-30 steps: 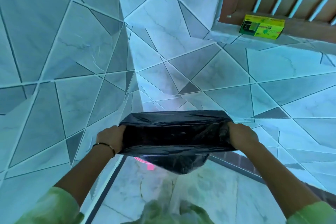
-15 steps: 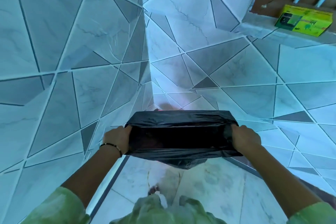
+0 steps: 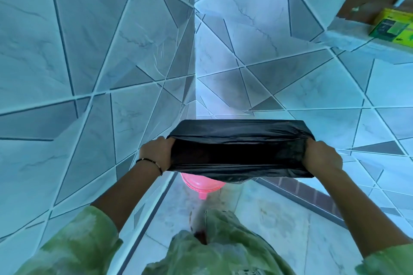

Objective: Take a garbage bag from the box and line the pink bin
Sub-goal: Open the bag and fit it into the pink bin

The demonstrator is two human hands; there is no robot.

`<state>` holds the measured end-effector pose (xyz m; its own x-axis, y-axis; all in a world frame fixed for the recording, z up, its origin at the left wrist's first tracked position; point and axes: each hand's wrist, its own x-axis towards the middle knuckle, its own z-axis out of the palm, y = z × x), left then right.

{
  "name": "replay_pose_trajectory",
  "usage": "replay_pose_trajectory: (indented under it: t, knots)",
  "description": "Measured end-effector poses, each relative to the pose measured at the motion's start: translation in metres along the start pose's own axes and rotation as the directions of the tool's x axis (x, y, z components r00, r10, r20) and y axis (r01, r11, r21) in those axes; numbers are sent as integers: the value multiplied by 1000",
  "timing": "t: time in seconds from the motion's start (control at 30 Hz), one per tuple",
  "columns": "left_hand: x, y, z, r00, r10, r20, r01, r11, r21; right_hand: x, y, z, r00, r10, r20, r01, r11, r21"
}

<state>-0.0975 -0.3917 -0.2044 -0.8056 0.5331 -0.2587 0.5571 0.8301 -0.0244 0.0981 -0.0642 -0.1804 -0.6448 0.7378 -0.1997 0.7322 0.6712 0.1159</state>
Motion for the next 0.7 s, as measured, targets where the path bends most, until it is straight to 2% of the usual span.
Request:
replay_pose_trajectory:
  t: [0.3, 0.53, 0.7]
  knots:
    - [5, -8, -2, 996, -25, 88, 26, 1000, -16, 13, -12, -6, 999, 1, 34, 0, 1000, -20]
    - [10, -12, 0, 996, -18, 90, 20, 1000, -22, 18, -17, -2, 998, 20, 54, -18, 999, -30]
    - [9, -5, 6, 988, 31, 152, -34, 999, 17, 15, -11, 3, 988, 58, 144, -47, 996, -77]
